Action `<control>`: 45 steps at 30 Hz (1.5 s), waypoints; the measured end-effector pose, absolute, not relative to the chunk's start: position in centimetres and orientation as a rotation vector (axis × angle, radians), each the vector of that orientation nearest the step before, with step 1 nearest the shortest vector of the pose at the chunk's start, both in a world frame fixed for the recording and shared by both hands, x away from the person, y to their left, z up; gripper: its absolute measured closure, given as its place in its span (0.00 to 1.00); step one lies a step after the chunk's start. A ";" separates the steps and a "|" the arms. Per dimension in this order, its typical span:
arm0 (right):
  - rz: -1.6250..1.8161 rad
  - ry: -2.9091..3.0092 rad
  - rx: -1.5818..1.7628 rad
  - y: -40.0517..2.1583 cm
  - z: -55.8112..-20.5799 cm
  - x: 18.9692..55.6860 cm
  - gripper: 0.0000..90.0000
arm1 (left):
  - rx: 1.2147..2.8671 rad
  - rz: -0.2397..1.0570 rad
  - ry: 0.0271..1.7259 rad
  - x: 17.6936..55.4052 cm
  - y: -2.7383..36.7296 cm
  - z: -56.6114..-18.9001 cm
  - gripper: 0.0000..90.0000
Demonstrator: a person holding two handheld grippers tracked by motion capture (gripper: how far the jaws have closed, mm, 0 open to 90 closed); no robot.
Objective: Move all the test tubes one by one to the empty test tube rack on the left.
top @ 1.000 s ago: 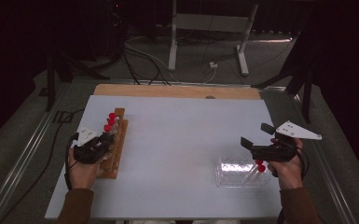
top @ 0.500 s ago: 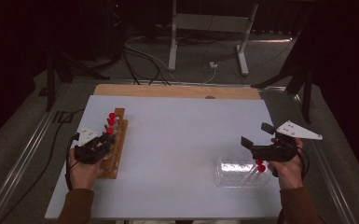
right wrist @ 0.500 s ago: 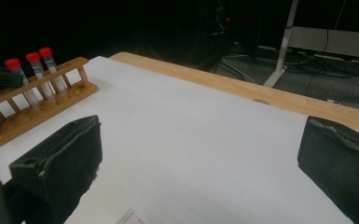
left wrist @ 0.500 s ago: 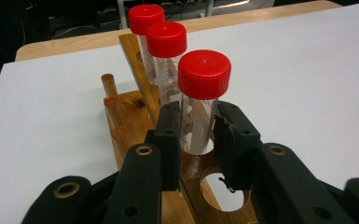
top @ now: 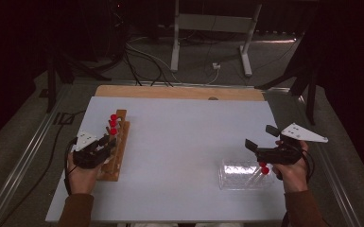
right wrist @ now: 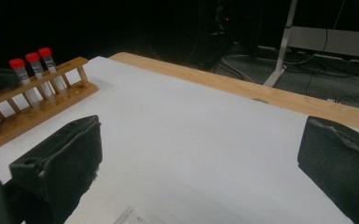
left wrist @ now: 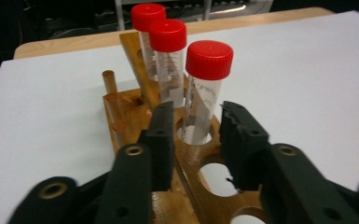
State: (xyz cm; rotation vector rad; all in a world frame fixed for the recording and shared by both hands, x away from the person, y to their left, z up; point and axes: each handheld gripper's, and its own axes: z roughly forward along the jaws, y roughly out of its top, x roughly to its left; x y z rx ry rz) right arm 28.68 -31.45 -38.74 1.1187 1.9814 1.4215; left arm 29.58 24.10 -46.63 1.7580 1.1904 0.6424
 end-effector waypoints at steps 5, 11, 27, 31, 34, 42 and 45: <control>1.418 1.977 1.125 -31.7 -38.7 28.6 0.00 | 1.705 0.621 1.157 29.0 24.1 -46.1 0.55; 1.408 1.977 1.128 -32.2 -38.8 28.3 0.00 | 1.642 0.595 1.131 28.3 24.1 -45.3 0.41; 1.382 1.998 1.177 -33.6 -40.4 26.9 0.03 | 1.566 0.609 1.141 27.3 23.1 -43.9 0.01; 1.368 2.006 1.187 -34.1 -41.4 25.9 0.05 | 1.572 0.598 1.129 27.3 23.0 -43.9 0.01; 1.361 2.010 1.207 -34.5 -42.2 25.1 0.07 | 1.571 0.594 1.127 27.3 22.9 -43.9 0.01; 1.348 2.002 1.236 -34.9 -43.5 23.0 0.18 | 1.580 0.587 1.131 27.4 22.7 -44.0 0.01; 1.347 1.994 1.228 -34.8 -43.8 22.3 0.24 | 1.581 0.588 1.133 27.4 22.6 -44.0 0.01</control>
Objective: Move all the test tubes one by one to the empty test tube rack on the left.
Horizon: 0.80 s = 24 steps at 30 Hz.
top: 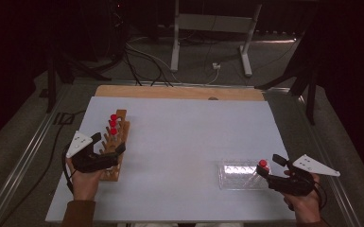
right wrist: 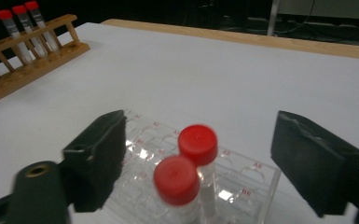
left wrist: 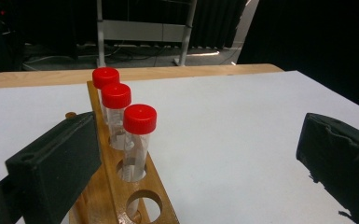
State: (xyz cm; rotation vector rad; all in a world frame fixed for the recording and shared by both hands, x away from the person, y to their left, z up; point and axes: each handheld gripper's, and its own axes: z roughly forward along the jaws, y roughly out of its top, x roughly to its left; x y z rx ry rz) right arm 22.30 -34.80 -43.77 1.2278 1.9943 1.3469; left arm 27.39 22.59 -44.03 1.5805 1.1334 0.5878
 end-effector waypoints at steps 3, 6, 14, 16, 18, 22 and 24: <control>1.352 1.993 1.212 -34.8 -44.1 21.6 0.35 | 1.582 0.591 1.134 27.4 22.6 -44.0 0.01; 1.350 2.016 1.193 -34.9 -44.6 21.1 0.43 | 1.584 0.591 1.138 27.4 22.7 -44.1 0.01; 1.319 2.031 1.191 -35.0 -45.5 20.4 0.60 | 1.589 0.594 1.143 27.4 22.5 -44.1 0.01; 1.311 2.035 1.186 -35.0 -45.6 20.3 0.65 | 1.587 0.595 1.142 27.4 22.6 -44.1 0.01; 1.295 2.046 1.172 -34.9 -45.8 20.2 0.69 | 1.584 0.595 1.142 27.4 22.6 -44.1 0.01; 1.272 2.060 1.157 -34.8 -46.1 20.2 0.74 | 1.583 0.599 1.143 27.3 22.7 -44.1 0.01; 1.263 2.064 1.150 -34.7 -46.1 20.2 0.78 | 1.584 0.600 1.141 27.3 22.7 -44.1 0.01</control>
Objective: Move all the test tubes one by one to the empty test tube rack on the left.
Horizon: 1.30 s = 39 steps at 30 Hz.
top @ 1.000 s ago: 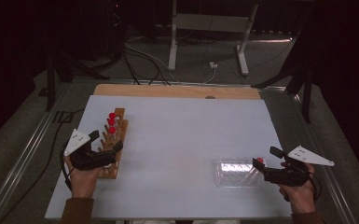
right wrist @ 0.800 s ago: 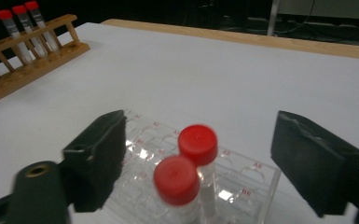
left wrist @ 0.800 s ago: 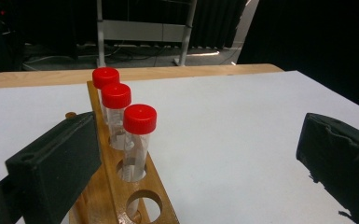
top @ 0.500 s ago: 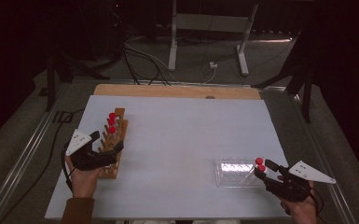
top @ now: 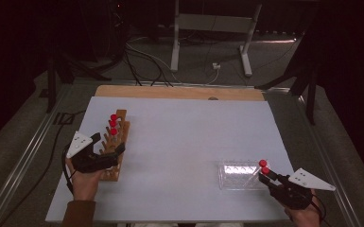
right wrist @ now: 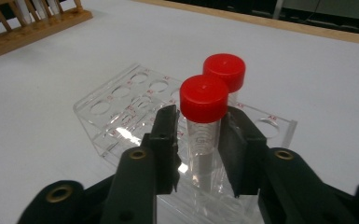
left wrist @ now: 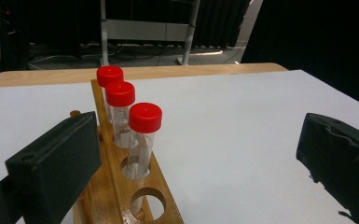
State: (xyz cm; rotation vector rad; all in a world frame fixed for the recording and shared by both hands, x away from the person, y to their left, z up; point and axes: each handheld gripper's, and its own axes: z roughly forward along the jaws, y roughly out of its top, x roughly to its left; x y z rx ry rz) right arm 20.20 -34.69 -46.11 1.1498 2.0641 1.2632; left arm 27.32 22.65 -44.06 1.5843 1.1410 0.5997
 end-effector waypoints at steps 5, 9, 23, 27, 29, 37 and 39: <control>1.264 2.052 1.150 -35.0 -45.9 20.1 0.82 | 1.583 0.601 1.140 27.3 22.6 -44.0 0.01; 1.278 2.043 1.141 -35.1 -45.4 20.0 0.82 | 1.585 0.600 1.140 27.3 22.6 -44.0 0.01; 1.313 2.024 1.102 -35.4 -42.8 19.9 0.82 | 1.592 0.603 1.140 27.3 22.6 -44.0 0.01; 1.330 2.044 1.091 -35.5 -42.1 20.1 0.82 | 1.591 0.602 1.138 27.3 22.6 -44.0 0.01; 1.340 2.047 1.089 -35.6 -41.7 20.2 0.82 | 1.590 0.603 1.137 27.3 22.6 -43.9 0.01; 1.386 2.037 1.071 -35.6 -40.5 20.5 0.82 | 1.588 0.608 1.126 27.2 22.4 -43.7 0.01; 1.392 2.043 1.064 -35.4 -40.3 20.6 0.82 | 1.587 0.608 1.121 27.2 22.3 -43.7 0.01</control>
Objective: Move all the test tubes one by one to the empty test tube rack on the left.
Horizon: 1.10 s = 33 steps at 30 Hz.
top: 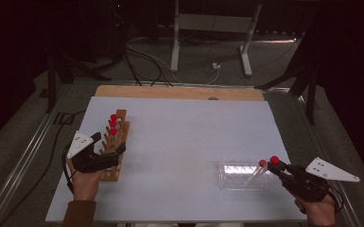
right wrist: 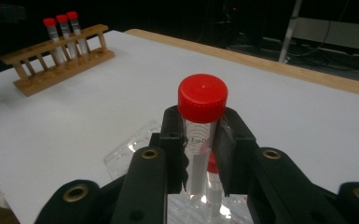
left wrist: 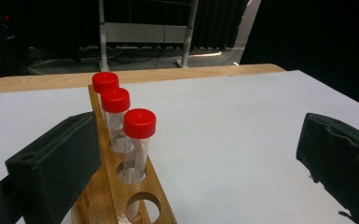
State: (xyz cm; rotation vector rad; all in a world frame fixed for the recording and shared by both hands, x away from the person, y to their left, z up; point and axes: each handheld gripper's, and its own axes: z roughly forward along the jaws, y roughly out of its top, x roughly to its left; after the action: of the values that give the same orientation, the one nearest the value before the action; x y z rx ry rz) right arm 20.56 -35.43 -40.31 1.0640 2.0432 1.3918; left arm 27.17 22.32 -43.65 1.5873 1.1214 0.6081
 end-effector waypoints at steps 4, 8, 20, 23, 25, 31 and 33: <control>1.400 2.052 1.048 -34.8 -40.0 20.9 0.82 | 1.591 0.609 1.114 27.1 22.1 -43.5 0.01; 1.421 2.054 1.035 -34.1 -39.7 21.5 0.82 | 1.596 0.610 1.105 27.1 21.9 -43.4 0.01; 1.477 2.051 1.013 -31.4 -39.3 23.8 0.82 | 1.614 0.615 1.066 26.8 21.0 -42.6 0.01; 1.481 2.052 1.005 -30.7 -39.1 24.4 0.82 | 1.623 0.614 1.048 26.7 20.4 -42.4 0.01; 1.484 2.054 1.001 -30.2 -38.9 24.8 0.82 | 1.630 0.611 1.038 26.7 20.0 -42.2 0.01; 1.489 2.063 0.995 -29.0 -38.6 26.0 0.82 | 1.655 0.596 0.996 26.8 18.4 -41.9 0.01; 1.491 2.068 0.991 -28.6 -38.6 26.3 0.82 | 1.664 0.588 0.981 26.8 17.7 -41.8 0.01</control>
State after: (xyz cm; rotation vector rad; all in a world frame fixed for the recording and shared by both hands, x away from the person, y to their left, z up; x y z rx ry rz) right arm 26.31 -28.60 -38.58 0.9914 2.0675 1.4909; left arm 26.85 17.68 -41.78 1.6635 0.9812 0.5877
